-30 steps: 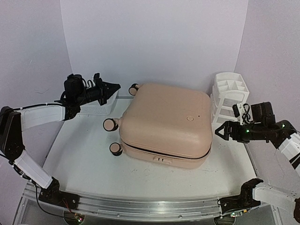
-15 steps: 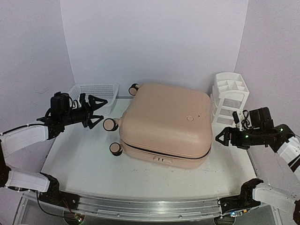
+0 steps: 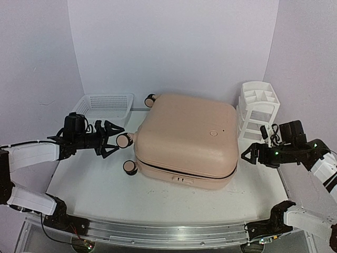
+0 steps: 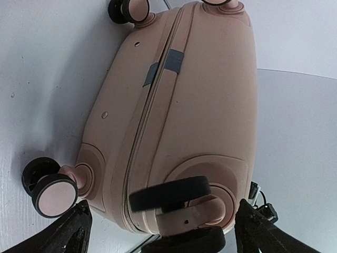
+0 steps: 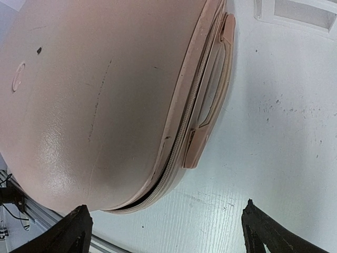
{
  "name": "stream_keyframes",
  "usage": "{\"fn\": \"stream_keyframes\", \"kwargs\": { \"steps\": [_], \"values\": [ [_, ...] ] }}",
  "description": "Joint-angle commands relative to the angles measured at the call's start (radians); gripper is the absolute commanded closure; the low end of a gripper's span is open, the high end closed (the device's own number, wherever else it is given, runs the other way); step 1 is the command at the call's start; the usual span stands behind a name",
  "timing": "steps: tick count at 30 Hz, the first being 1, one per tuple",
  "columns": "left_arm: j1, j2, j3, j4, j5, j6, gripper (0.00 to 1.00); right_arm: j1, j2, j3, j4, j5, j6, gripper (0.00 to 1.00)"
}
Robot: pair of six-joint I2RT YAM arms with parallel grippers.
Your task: Open, take out, and arrange the luggage
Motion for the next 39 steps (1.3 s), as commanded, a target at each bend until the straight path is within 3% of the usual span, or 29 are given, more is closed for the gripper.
{"fn": "stream_keyframes", "kwargs": {
  "steps": [1,5,11,17,20,27,32,39],
  "values": [
    [-0.016,0.023,0.058,0.022,0.046,0.0,0.05,0.003,-0.001,-0.002,0.007,-0.025,0.015,0.02],
    [-0.045,0.05,0.091,0.026,0.052,-0.011,0.06,0.003,0.003,0.0,0.007,-0.025,0.013,0.02],
    [-0.071,0.071,0.113,0.032,0.028,-0.021,0.24,0.003,0.004,-0.003,0.01,-0.028,0.011,0.02],
    [-0.077,0.105,0.135,0.043,0.027,-0.02,0.24,0.003,-0.001,-0.005,0.011,-0.034,0.008,0.02],
    [-0.078,0.109,0.147,0.048,0.029,-0.024,0.42,0.003,-0.002,-0.004,0.011,-0.031,0.007,0.02],
    [-0.078,0.015,0.13,0.048,-0.011,-0.021,0.74,0.003,0.009,-0.003,0.014,-0.037,0.004,0.02],
    [-0.078,-0.029,0.127,0.048,-0.011,-0.028,0.85,0.003,0.014,-0.002,0.017,-0.041,0.001,0.02],
    [-0.078,-0.029,0.209,0.048,-0.01,-0.047,0.86,0.003,-0.073,0.003,0.033,-0.062,-0.032,0.02]
  ]
}}
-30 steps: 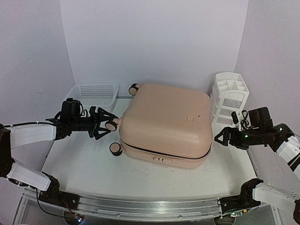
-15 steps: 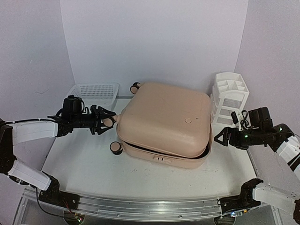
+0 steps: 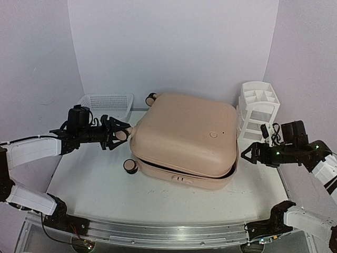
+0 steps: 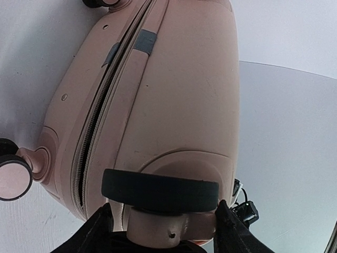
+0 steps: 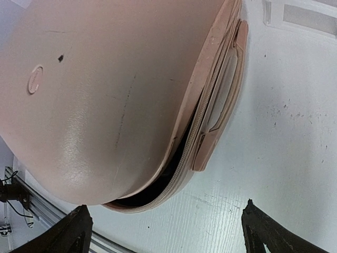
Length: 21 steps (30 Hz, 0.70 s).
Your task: Open, take out, and arrange the luggage
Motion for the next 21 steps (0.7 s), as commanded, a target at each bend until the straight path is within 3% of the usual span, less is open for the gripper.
{"fn": "stream_keyframes", "kwargs": {
  "steps": [1,7,14,21],
  "values": [
    [0.002,-0.049,0.126,0.061,-0.006,0.061,0.86,0.003,-0.087,0.004,0.024,-0.033,-0.039,0.02],
    [0.002,-0.019,0.233,0.061,-0.038,0.013,0.88,0.003,-0.174,-0.018,0.054,-0.032,-0.096,0.02],
    [0.001,-0.02,0.31,0.062,-0.112,-0.053,0.88,0.003,-0.12,0.009,0.08,-0.065,-0.127,0.02],
    [0.002,0.023,0.415,0.061,-0.159,-0.083,0.88,0.003,-0.112,-0.071,0.236,-0.071,-0.197,0.02]
  ]
}}
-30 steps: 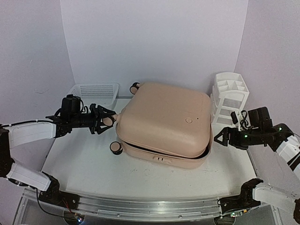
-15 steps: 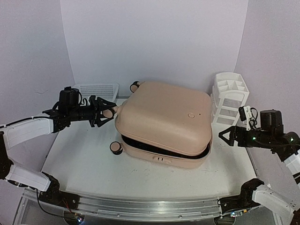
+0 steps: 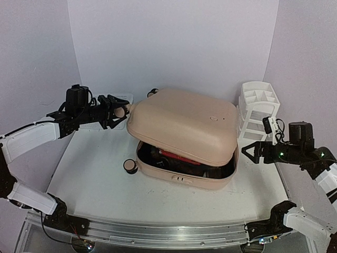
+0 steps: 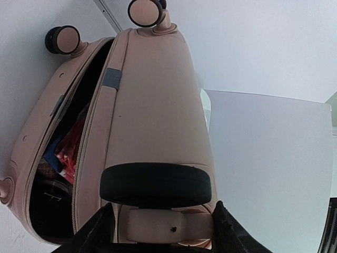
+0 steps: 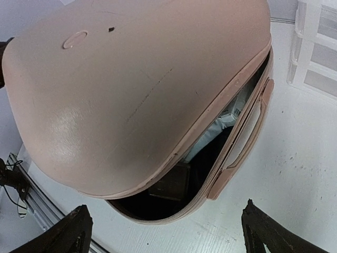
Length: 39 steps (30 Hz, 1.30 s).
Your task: Open, take out, and arrange the luggage
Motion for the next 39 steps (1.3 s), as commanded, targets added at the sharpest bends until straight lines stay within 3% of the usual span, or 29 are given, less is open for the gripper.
{"fn": "stream_keyframes", "kwargs": {
  "steps": [1,9,14,19,24,30,39],
  "values": [
    [0.005,0.002,0.185,0.171,-0.029,-0.011,0.88,0.003,-0.004,-0.07,0.153,0.007,-0.089,0.02],
    [0.003,0.04,0.248,0.171,-0.039,-0.033,0.88,0.003,-0.015,-0.142,0.242,-0.01,-0.453,0.02],
    [0.004,0.043,0.262,0.171,-0.062,-0.035,0.88,0.005,0.031,-0.156,0.364,0.018,-0.509,0.02],
    [0.003,0.06,0.286,0.171,-0.069,-0.042,0.88,0.053,0.054,-0.166,0.448,0.156,-0.561,0.02],
    [0.003,0.082,0.319,0.171,-0.07,-0.052,0.88,0.2,0.078,-0.211,0.53,0.233,-0.673,0.02],
    [0.003,0.095,0.341,0.171,-0.073,-0.054,0.88,0.342,0.045,-0.343,0.789,0.394,-0.757,0.02],
    [0.003,0.101,0.338,0.171,-0.073,-0.057,0.88,0.359,0.05,-0.33,1.013,0.488,-0.815,0.02]
  ]
}}
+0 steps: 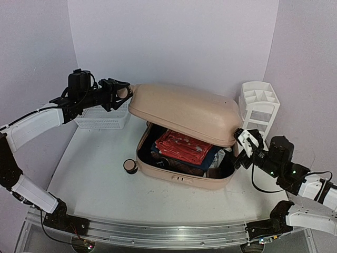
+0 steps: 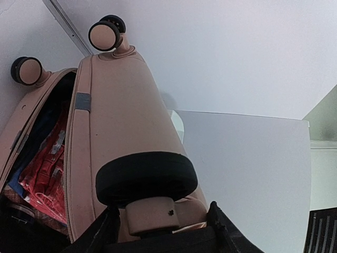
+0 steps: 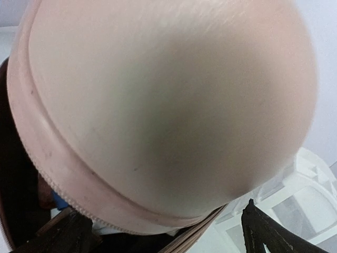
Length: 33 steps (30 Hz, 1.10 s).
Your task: Open, take out, and arrange the luggage
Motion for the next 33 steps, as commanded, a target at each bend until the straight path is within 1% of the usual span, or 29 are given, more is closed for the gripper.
{"fn": "stream_keyframes", "kwargs": {
  "steps": [1,3,7,10,16,17,20,21,22,23,24,25,26,27,29,33],
  "values": [
    [0.0,-0.023,0.098,0.182,-0.005,0.022,0.88,0.006,0.011,0.051,0.193,0.059,-0.046,0.02],
    [0.001,-0.023,0.098,0.182,-0.006,0.021,0.88,0.006,0.042,0.081,0.19,0.05,-0.049,0.02],
    [0.0,-0.023,0.103,0.182,-0.006,0.021,0.87,0.007,0.095,0.098,0.284,0.05,-0.039,0.02],
    [0.0,-0.024,0.103,0.182,-0.006,0.021,0.84,0.006,0.131,0.133,0.329,0.08,-0.029,0.02],
    [0.001,-0.02,0.098,0.182,-0.003,0.021,0.78,0.007,0.212,0.261,0.301,0.132,0.014,0.03],
    [0.001,-0.02,0.093,0.182,-0.004,0.02,0.77,0.007,0.221,0.278,0.29,0.131,0.024,0.06],
    [0.001,-0.022,0.084,0.182,-0.004,0.022,0.73,0.006,0.238,0.314,0.281,0.136,0.054,0.24],
    [0.0,-0.022,0.081,0.182,-0.004,0.024,0.7,0.007,0.244,0.326,0.276,0.135,0.059,0.32],
    [0.0,-0.021,0.082,0.182,-0.003,0.03,0.66,0.007,0.251,0.331,0.273,0.137,0.064,0.35],
    [0.001,-0.019,0.084,0.182,0.001,0.037,0.63,0.006,0.257,0.341,0.264,0.135,0.068,0.42],
    [0.001,-0.018,0.086,0.182,0.006,0.046,0.58,0.006,0.268,0.355,0.239,0.129,0.063,0.46],
    [0.001,-0.017,0.087,0.182,0.012,0.058,0.53,0.006,0.28,0.378,0.214,0.131,0.059,0.55],
    [0.001,-0.019,0.089,0.182,0.016,0.076,0.48,0.007,0.293,0.393,0.201,0.147,0.062,0.59],
    [0.001,-0.021,0.09,0.182,0.025,0.093,0.42,0.006,0.305,0.403,0.198,0.168,0.067,0.63],
    [0.001,-0.032,0.082,0.181,0.038,0.134,0.35,0.006,0.324,0.42,0.198,0.193,0.066,0.68],
    [0.009,-0.082,0.037,0.176,0.045,0.228,0.22,0.005,0.375,0.474,0.198,0.221,0.091,0.72]
  ]
}}
